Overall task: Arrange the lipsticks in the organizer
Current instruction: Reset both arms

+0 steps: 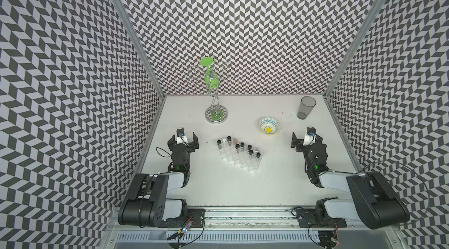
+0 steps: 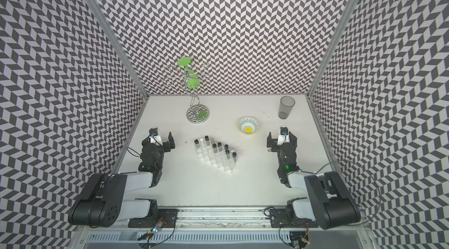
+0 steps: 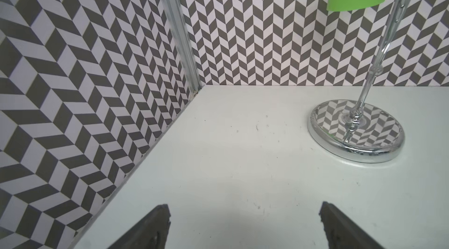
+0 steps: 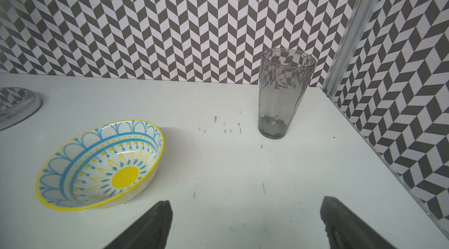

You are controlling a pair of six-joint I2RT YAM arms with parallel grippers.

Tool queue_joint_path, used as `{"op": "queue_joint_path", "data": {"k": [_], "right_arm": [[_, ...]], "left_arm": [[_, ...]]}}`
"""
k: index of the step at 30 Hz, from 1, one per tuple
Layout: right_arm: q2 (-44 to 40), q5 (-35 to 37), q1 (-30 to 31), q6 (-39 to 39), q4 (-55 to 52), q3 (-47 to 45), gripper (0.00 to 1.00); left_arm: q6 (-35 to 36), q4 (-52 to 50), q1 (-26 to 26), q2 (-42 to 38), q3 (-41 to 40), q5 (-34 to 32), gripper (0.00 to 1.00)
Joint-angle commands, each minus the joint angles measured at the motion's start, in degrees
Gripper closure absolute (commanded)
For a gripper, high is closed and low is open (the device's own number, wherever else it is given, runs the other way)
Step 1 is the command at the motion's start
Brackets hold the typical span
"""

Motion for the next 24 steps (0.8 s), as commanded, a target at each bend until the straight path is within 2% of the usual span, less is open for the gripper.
{"op": "queue_joint_path", "data": {"k": [1,2,4,6,8,10,12,14,16,18,24], "right_arm": [[2.1,-2.5,-1.7,-0.6,12.2,0.4,0.0],[3.6,-4.1,-2.6,-0.1,15.5,-0.5,0.0],[7.9,-4.2,-3.2,0.6,21.8,-1.8,0.0],[11.7,-4.1,-3.3,0.2,29.0,-2.5,0.0],[9.6,-2.5,-3.4,1.2,19.6,0.2,0.0],[8.6,-2.8,-4.4,2.6,13.8,3.4,0.0],[9.3,-2.3,-4.6,3.3,16.2,2.9,0.0],[9.7,-2.2,-4.6,3.2,17.8,2.4,0.0],[9.8,-2.2,-4.7,3.2,18.2,2.3,0.0],[9.9,-2.2,-4.7,3.2,18.2,2.3,0.0],[10.0,-4.4,-5.7,3.7,17.4,2.8,0.0]], "left_arm": [[-4.2,4.5,3.6,2.3,3.7,7.9,0.0],[-4.8,1.9,4.5,2.6,5.1,9.9,0.0],[-5.5,2.9,4.7,3.3,5.1,11.1,0.0],[-5.5,15.3,4.7,7.6,0.7,12.0,0.0],[-2.7,24.9,3.2,13.0,-0.6,12.9,0.0],[-2.8,11.1,2.4,10.1,3.7,12.6,0.0],[-1.7,18.9,2.1,12.6,2.2,11.7,0.0],[-2.3,12.0,2.1,10.6,3.7,11.7,0.0],[-1.8,16.4,1.9,11.7,2.6,11.5,0.0],[-1.8,13.4,1.6,10.8,3.2,10.8,0.0],[-1.5,14.1,1.2,10.8,3.0,10.0,0.0]]}}
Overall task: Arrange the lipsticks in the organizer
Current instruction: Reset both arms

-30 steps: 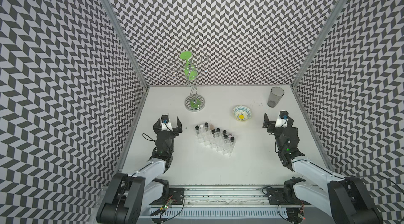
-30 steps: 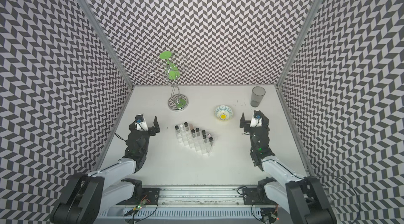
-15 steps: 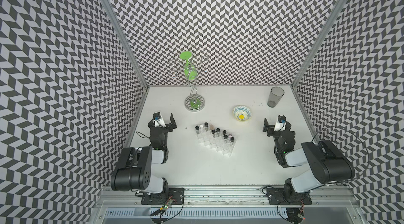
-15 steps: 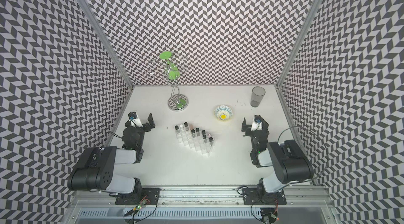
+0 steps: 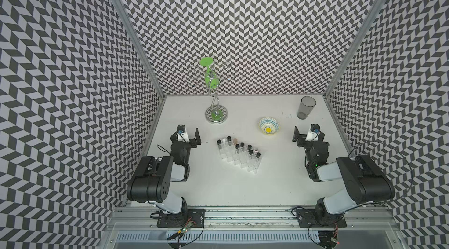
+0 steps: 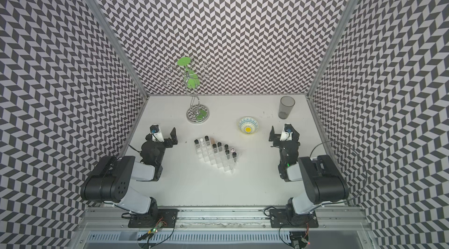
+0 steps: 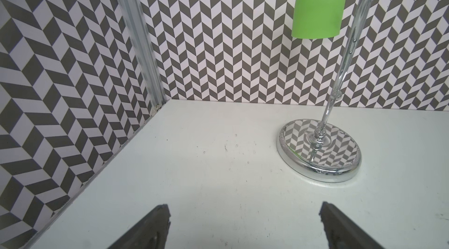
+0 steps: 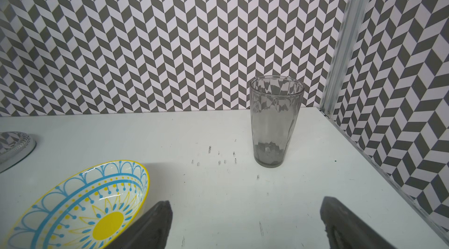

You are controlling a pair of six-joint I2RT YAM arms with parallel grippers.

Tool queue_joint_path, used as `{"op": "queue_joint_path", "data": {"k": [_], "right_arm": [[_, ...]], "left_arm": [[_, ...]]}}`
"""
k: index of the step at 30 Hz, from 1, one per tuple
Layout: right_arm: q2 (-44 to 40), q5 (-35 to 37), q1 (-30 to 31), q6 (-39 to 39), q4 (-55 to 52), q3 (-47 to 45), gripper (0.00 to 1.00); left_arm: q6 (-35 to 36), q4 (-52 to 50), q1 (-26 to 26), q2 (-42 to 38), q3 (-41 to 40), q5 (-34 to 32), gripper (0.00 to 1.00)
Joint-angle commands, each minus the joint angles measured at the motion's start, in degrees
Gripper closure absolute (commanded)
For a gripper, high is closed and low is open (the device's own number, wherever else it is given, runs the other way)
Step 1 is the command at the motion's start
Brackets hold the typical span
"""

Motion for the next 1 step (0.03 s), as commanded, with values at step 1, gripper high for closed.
{"op": "queue_joint_path", "data": {"k": [1], "right_arm": [[0.0,-1.2,-0.8,0.9,2.5,0.3,0.0]], "left_arm": [[0.6,0.3,-0.4,-1.0,0.8,-0.5,0.0]]}}
